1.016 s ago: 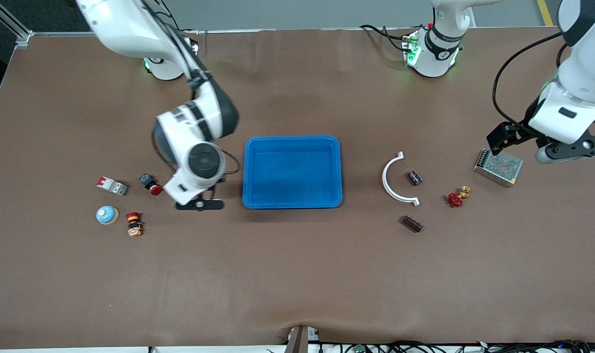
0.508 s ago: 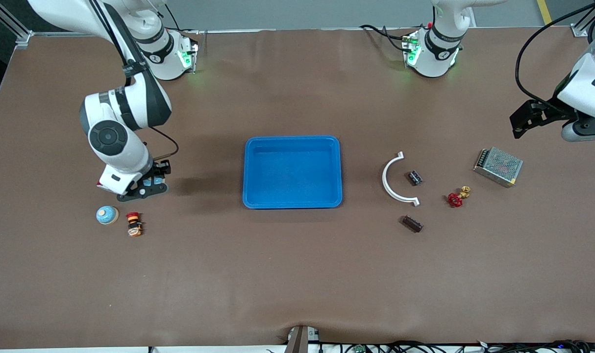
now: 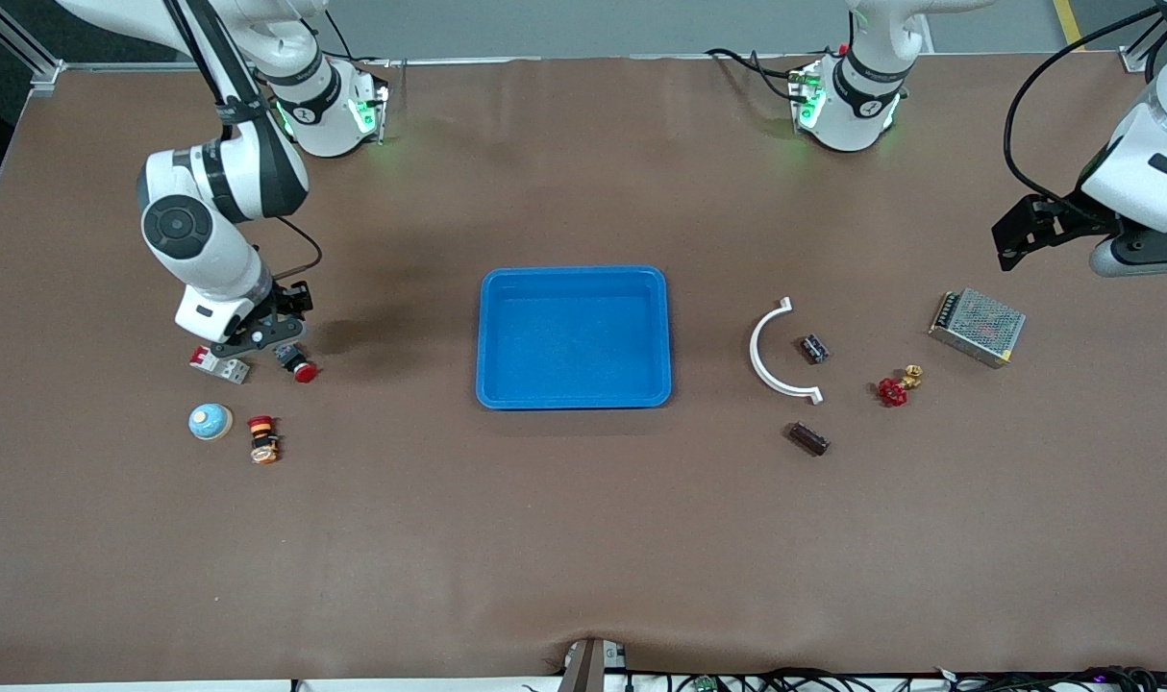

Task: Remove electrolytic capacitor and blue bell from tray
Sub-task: 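Lower the bell beside the red buttons with the right gripper and open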

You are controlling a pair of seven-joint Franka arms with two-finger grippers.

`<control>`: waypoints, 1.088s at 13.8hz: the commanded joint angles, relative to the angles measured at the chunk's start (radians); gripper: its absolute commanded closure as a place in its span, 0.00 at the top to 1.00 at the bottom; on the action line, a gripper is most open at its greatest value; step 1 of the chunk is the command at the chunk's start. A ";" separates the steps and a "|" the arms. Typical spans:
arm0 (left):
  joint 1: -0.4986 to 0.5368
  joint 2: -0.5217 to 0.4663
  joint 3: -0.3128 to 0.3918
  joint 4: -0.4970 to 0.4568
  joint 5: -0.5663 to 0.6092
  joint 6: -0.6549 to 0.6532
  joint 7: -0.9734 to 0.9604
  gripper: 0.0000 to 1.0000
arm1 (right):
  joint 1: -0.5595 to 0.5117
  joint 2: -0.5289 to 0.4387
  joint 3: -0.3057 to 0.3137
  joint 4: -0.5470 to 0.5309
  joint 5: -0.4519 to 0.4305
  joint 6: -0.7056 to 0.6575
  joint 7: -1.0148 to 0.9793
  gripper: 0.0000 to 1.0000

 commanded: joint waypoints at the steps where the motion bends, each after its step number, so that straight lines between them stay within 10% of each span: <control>1: 0.002 -0.003 0.007 0.007 -0.037 -0.009 0.005 1.00 | -0.096 -0.055 0.019 -0.098 0.008 0.077 -0.110 0.00; 15: -0.002 -0.004 0.007 0.007 -0.044 -0.010 0.013 1.00 | -0.305 -0.008 0.019 -0.216 0.070 0.272 -0.331 0.00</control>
